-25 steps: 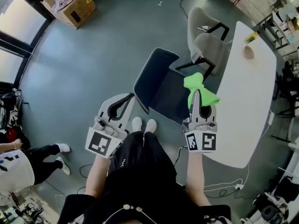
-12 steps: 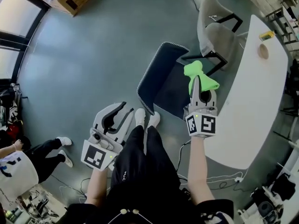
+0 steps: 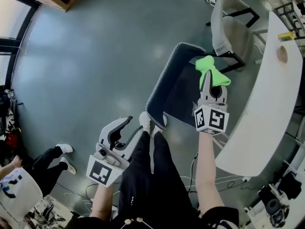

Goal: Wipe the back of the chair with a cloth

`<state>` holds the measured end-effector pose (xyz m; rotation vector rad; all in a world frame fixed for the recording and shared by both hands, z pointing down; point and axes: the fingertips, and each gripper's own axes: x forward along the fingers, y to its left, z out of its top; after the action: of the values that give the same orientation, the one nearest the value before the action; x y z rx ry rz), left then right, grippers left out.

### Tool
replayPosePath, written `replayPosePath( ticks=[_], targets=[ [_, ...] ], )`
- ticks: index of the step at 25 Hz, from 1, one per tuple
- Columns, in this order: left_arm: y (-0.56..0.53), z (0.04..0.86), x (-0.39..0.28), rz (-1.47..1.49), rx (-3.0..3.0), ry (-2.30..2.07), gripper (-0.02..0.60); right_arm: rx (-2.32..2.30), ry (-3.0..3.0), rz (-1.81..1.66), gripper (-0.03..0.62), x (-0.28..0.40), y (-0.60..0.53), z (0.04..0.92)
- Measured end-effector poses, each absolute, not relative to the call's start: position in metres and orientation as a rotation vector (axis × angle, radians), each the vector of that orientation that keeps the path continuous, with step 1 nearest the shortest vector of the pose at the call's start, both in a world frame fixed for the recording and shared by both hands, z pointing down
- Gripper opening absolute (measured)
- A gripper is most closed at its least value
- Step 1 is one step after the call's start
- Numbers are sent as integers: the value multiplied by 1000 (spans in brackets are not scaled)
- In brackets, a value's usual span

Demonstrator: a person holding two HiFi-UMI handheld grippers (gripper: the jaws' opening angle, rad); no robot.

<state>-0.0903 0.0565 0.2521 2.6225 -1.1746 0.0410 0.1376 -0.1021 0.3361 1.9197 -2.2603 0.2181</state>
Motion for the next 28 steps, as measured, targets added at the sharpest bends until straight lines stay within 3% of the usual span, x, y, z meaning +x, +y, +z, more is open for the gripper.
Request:
replayPosePath(
  ticks=[13,28],
  targets=[
    [53,284,-103,82,2602,-1102,118,1896,-2120,262,20,140,-162,422],
    [50,292,-101,118,2594,-1123,118,1807,-2239,301,18,98,-185,437]
  ],
)
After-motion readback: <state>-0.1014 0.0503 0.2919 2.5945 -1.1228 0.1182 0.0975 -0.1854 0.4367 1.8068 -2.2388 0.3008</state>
